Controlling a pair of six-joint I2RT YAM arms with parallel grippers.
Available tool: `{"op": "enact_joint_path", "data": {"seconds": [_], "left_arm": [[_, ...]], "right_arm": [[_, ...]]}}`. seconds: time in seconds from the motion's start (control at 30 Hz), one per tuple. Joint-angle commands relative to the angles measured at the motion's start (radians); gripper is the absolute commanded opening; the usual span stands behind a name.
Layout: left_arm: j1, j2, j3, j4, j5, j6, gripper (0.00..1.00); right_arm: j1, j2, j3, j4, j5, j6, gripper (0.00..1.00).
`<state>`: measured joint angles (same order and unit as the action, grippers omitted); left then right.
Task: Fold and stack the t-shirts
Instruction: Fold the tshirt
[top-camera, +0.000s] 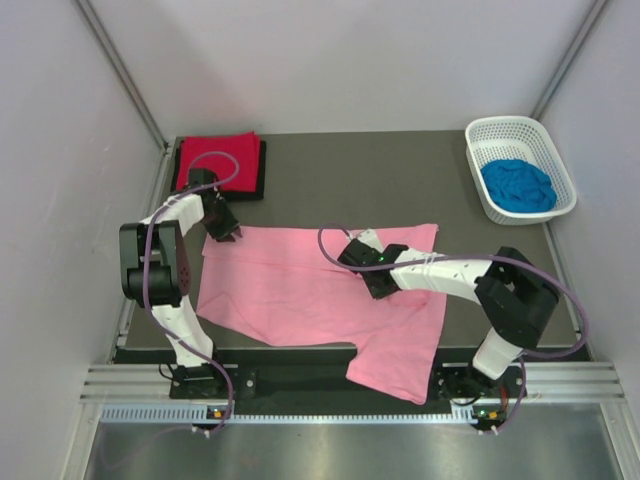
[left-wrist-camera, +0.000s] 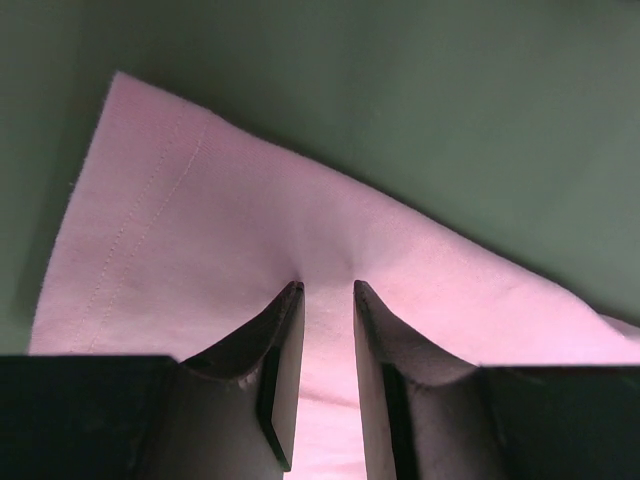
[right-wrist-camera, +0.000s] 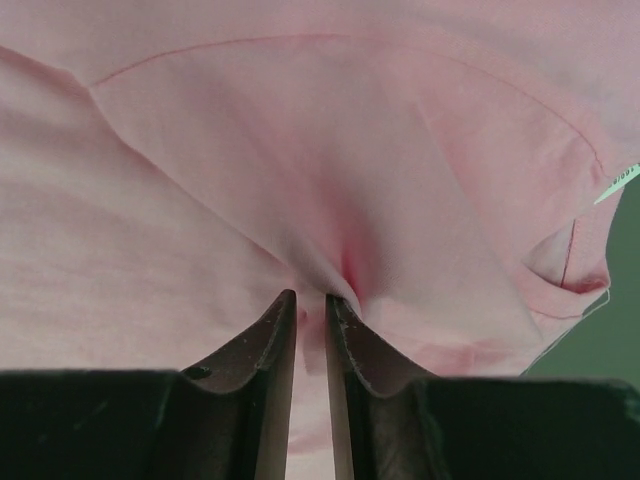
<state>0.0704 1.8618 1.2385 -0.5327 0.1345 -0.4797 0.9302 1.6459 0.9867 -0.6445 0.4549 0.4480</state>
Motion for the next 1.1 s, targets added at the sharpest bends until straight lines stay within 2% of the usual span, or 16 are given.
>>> {"op": "enact_joint_path", "data": {"seconds": [0.0,0.37,0.5,0.63,0.73,1.07], "left_arm": [[0.005,0.008,0.033,-0.003,-0.035,0.015,0.31],[0.005,0.016,0.026,-0.006,-0.061,0.013,0.31],[0.003,0.007,0.018,0.0,-0.07,0.01,0.31],[0.005,0.0,0.013,-0.003,-0.082,0.013,0.31],[0.005,-0.001,0.009,0.003,-0.078,0.009,0.31],[0.005,0.017,0.006,0.003,-0.088,0.006,0.31]], "right_arm": [[0.009,0.031,0.032,-0.017,0.07,-0.014,0.19],[0.005,0.068,0.047,0.005,0.062,-0.028,0.19],[0.002,0.074,0.04,0.017,0.053,-0.035,0.12],[0.001,0.086,0.032,0.029,0.034,-0.04,0.09],[-0.004,0.086,0.027,0.032,0.022,-0.04,0.0],[-0.014,-0.035,0.069,-0.026,-0.038,-0.075,0.0]]}}
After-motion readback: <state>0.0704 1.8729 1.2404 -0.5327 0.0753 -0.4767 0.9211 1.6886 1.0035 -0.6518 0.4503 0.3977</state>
